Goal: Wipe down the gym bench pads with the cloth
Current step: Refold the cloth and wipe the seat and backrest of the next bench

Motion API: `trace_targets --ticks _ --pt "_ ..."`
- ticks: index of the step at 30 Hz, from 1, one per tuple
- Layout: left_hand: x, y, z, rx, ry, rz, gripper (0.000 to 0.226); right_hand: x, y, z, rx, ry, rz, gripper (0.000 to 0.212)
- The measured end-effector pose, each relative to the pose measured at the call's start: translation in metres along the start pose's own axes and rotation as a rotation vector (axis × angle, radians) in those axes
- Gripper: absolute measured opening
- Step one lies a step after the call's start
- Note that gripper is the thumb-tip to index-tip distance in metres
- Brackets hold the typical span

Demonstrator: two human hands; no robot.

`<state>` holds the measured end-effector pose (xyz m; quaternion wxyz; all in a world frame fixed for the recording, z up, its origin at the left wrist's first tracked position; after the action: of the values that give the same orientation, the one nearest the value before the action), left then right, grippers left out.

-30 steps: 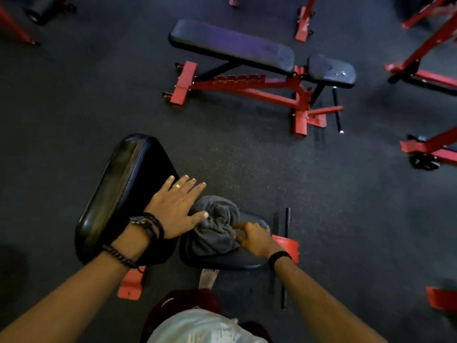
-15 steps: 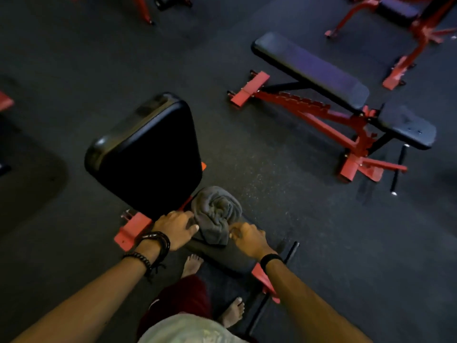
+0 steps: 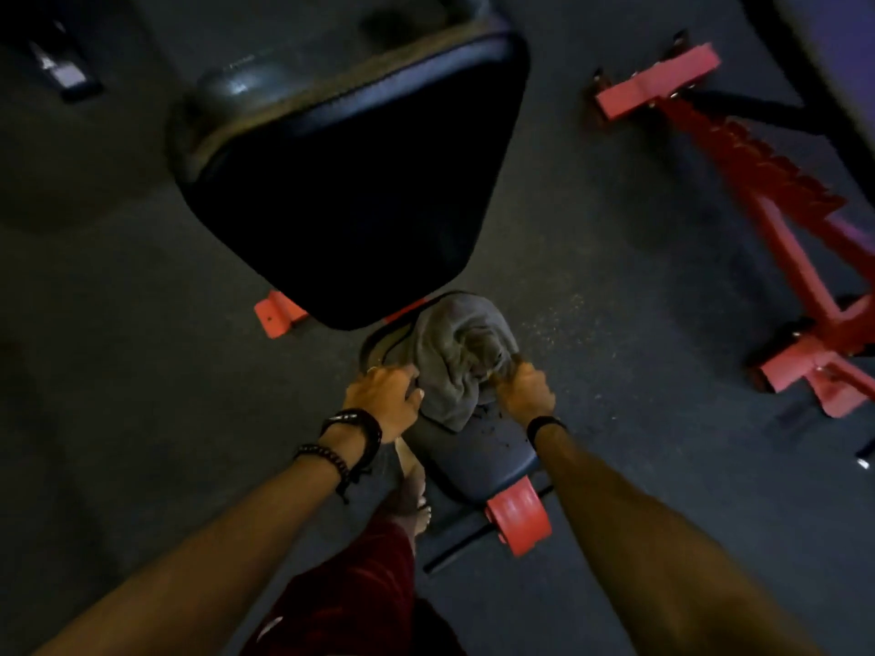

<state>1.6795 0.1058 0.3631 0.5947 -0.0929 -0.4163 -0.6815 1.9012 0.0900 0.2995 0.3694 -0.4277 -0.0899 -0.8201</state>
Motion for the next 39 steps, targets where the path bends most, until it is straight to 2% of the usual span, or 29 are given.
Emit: trace_targets --ticks 5,9,13,16,20,21,23,26,28,31,34,39 --pt "-0.017 -0.010 -0.025 0.047 0.010 0.015 0.038 -0.059 -0.035 -0.022 0.042 0.019 0.080 0.072" --pt "-0.022 -0.022 -0.036 0.054 0.017 0.065 0.039 -0.059 -0.052 -0.045 0.310 0.090 0.185 0.056" --pt "-0.020 -0.020 -0.034 0.021 0.013 0.060 0.045 -0.014 -0.047 -0.034 0.224 0.114 0.308 0.040" --pt "-0.021 0.001 -0.027 -0.009 0.034 -0.059 0.066 0.026 -0.050 -0.013 0.258 0.133 0.488 0.035" --pt "-0.024 0.044 -0.019 -0.208 0.066 -0.359 0.103 0.087 -0.068 0.019 0.303 0.079 0.794 0.036" --pt "-0.023 0.053 -0.019 -0.240 0.055 -0.412 0.101 0.102 -0.070 0.028 0.342 0.096 0.881 0.036" --pt "-0.019 0.064 -0.020 -0.235 0.030 -0.446 0.081 0.119 -0.067 0.046 0.385 0.107 0.984 0.032" --pt "-0.004 0.060 -0.018 -0.128 0.051 -0.290 0.042 0.121 -0.051 0.077 0.325 0.098 0.954 0.019" --pt "0.013 0.053 -0.021 0.031 0.095 -0.158 0.028 0.120 -0.039 0.094 0.316 0.122 0.971 0.018" --pt "0.036 0.050 -0.030 0.117 0.128 -0.053 0.024 0.116 -0.025 0.106 0.362 0.126 0.995 0.019" --pt "0.059 0.046 -0.044 0.240 0.178 0.052 0.030 0.107 -0.008 0.108 0.410 0.046 0.975 0.019" --pt "0.091 0.047 -0.061 0.507 0.214 0.126 0.025 0.098 0.003 0.109 0.432 -0.266 0.912 0.016"
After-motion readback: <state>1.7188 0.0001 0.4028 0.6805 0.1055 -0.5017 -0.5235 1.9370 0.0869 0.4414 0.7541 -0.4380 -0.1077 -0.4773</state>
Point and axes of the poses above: each hand's wrist, its own x-axis away from the middle knuckle, its own z-axis out of the back of the hand, y = z × x, the point moved 7 cm from there along -x, towards the middle knuckle, and after that the axes turned 5 degrees about -z, right-handed, at the moved point
